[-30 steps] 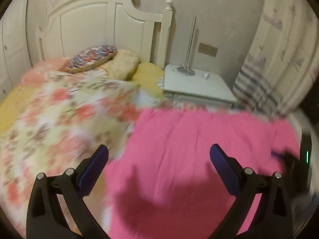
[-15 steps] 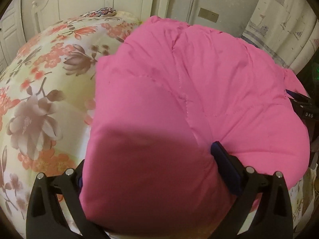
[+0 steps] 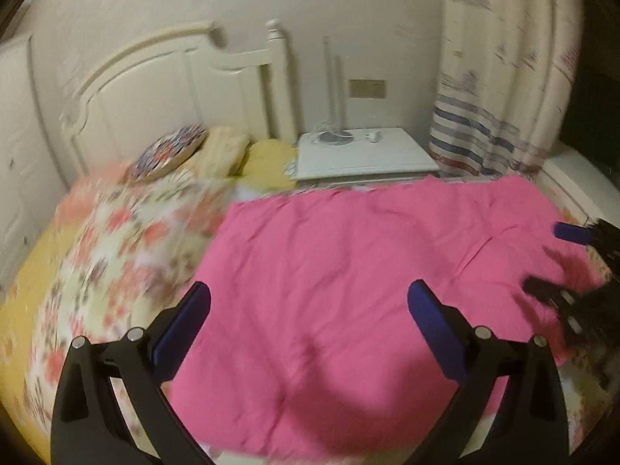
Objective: Fold large clothes
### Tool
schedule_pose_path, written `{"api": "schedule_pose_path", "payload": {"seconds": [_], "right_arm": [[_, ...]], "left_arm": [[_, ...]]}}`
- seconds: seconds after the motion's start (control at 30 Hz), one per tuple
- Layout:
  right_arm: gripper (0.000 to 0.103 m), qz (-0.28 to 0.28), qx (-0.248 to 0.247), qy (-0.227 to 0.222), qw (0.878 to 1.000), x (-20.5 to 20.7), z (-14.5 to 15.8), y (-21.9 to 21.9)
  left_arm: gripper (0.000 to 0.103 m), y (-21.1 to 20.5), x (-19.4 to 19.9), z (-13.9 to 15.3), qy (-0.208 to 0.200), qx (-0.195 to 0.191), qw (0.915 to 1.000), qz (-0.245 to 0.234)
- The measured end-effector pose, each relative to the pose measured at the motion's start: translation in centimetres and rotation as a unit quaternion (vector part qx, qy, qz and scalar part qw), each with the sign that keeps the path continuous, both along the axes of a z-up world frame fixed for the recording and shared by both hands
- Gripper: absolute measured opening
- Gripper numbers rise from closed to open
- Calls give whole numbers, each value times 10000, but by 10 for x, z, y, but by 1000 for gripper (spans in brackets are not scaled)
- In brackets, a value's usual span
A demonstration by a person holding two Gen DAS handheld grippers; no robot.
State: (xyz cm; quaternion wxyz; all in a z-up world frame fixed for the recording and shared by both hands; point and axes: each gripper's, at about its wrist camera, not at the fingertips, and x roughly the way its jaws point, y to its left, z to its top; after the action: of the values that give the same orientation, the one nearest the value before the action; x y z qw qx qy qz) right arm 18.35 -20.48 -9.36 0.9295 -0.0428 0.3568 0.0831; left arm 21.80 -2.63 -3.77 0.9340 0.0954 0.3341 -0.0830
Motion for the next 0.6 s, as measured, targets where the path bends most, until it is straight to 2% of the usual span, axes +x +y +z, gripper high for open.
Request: {"api": "schedule_pose_path", "payload": {"seconds": [0.07,0.13,0.23,0.27,0.3,0.37,0.6], "right_arm": [[98,-144,-11,51,9999,-12,-7,-11],[98,-278,-114,129,9995,-19,-17,-17],[99,-398,-363,554,9970,-17,-54,-24],[99,-340,-300,562,9974,-18,-66,-27],[99,-251,-120,285,9992,-24,-73,-33],[99,-192,3,166,9997,-25,-80,-36],[98,-337,-129,557,9978,-25,-72,-31]], "left_arm": [[101,-24,14,-13,143,114,9997,-153],[101,-46,29,-34,278,387,9986,-209],[101,-59,45,-72,549,732,9956,-213],[101,-57,45,-81,531,713,9958,-229],[101,-53,44,-86,462,608,9968,-244],[101,-46,42,-90,458,442,9976,-278],[101,-47,39,-97,362,484,9978,-282]]}}
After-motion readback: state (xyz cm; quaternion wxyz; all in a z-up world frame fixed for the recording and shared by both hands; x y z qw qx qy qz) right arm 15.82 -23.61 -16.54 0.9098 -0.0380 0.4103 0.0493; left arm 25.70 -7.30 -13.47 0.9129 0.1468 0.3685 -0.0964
